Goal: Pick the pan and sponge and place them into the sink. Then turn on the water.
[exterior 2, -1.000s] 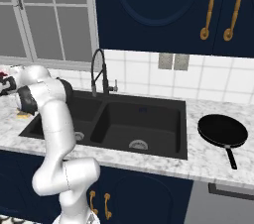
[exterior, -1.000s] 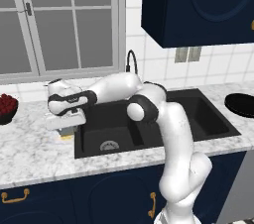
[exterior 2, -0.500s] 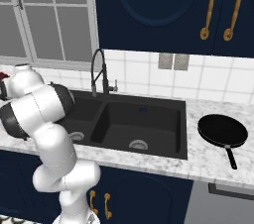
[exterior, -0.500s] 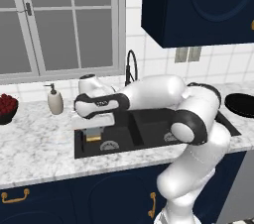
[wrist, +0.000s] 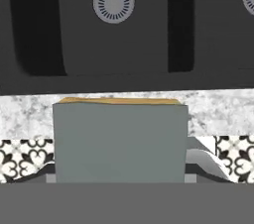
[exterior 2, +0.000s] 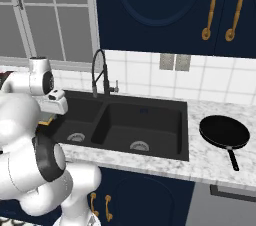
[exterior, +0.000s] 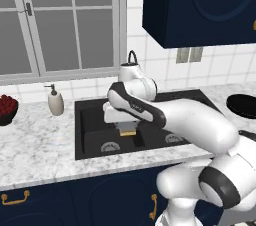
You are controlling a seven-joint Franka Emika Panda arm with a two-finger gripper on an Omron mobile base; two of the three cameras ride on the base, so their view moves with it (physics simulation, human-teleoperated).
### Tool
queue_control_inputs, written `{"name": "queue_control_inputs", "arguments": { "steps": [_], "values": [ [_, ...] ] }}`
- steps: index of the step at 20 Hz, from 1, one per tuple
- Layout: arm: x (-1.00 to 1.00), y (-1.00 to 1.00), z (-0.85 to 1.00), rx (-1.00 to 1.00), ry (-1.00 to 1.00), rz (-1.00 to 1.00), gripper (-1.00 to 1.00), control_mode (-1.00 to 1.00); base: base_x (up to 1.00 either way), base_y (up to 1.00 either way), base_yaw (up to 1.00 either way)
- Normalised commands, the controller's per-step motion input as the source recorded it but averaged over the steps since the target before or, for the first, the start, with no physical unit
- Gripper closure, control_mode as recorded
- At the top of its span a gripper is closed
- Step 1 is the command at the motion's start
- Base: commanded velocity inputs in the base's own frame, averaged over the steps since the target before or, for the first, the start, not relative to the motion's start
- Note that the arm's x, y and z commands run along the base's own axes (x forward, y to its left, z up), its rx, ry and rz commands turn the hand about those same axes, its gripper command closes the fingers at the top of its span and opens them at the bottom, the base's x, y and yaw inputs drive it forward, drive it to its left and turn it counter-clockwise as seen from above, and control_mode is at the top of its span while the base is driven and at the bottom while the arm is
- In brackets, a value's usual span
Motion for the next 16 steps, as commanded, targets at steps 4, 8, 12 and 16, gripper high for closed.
{"name": "queue_control_inputs", "arguments": {
  "steps": [4, 8, 12, 16],
  "values": [
    [-0.09, -1.0, 0.54, -0.02, 0.14, 0.01, 1.0, -1.0, 0.0, 0.0, 0.0],
    [0.0, -1.0, 0.12, -0.02, 0.16, 0.0, 1.0, -1.0, 0.0, 0.0, 0.0],
    [0.04, -1.0, -0.11, 0.01, 0.0, 0.02, 1.0, -1.0, 0.0, 0.0, 0.0],
    [0.44, -1.0, -0.36, 0.0, 0.0, 0.01, 1.0, -1.0, 0.0, 0.0, 0.0]
  ]
}}
